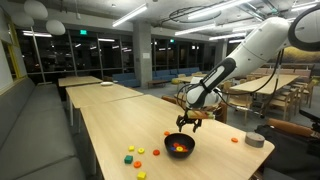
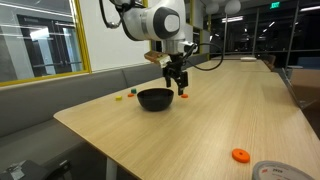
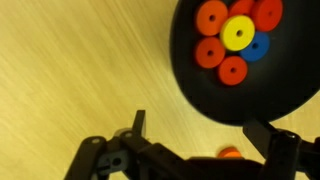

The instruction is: Put one yellow ring and three orange rings inside the black bowl

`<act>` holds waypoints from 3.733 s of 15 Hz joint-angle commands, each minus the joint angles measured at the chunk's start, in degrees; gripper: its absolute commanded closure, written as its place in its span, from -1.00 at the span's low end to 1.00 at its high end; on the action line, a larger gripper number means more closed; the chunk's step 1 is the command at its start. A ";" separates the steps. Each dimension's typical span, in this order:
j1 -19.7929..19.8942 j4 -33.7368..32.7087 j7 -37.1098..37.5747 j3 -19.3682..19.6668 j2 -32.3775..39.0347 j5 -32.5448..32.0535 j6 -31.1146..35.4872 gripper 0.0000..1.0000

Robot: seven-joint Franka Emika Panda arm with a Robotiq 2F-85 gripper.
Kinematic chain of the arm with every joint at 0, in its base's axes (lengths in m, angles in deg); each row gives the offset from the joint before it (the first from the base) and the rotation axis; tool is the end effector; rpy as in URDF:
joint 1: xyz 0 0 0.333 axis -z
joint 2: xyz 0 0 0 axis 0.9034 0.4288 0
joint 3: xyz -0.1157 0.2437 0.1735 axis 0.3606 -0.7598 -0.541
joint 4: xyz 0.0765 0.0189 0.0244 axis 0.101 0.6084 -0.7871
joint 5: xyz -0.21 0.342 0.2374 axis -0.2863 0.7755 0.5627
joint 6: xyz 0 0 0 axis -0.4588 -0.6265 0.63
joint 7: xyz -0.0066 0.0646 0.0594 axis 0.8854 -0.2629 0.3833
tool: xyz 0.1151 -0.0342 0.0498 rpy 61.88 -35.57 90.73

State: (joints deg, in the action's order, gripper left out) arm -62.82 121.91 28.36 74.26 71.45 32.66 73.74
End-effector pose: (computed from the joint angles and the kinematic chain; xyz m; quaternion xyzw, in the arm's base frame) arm 0.6164 -0.0749 0.2073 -0.9495 0.3007 -0.0749 0.0493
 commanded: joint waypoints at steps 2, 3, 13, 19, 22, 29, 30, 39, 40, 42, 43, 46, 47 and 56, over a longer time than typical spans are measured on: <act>3.57 0.52 -0.86 4.52 -2.39 -1.84 -1.23 -1.00; 4.51 0.61 -0.93 5.60 -2.29 -2.08 -1.14 -1.00; 11.94 3.07 -1.92 12.17 -0.36 -1.58 -1.34 -1.00; 14.11 6.40 -1.92 13.19 0.69 -0.46 -0.84 -1.00; 14.88 7.66 -1.75 13.64 1.05 -0.13 -1.12 -1.00; 15.44 9.16 -1.50 14.58 0.82 -0.22 -3.13 -1.00; 15.54 9.23 -1.62 14.54 0.85 -0.04 -3.50 -1.00; 15.78 9.65 -1.85 14.37 1.18 0.89 -4.81 -1.00; 15.78 9.59 -1.88 14.33 1.20 0.97 -4.94 -1.00; 15.80 9.39 -1.96 14.30 1.31 1.08 -4.83 -1.00; 15.82 9.32 -1.98 14.30 1.36 1.12 -4.78 -1.00; 15.88 9.22 -2.15 14.27 1.57 1.28 -4.23 -1.00; 15.90 9.25 -2.32 14.23 1.67 1.32 -3.81 -1.00; 15.97 9.21 -2.83 14.23 2.43 1.16 -1.44 -1.00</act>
State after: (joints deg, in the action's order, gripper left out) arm -47.32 131.75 26.78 88.63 73.16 32.84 70.71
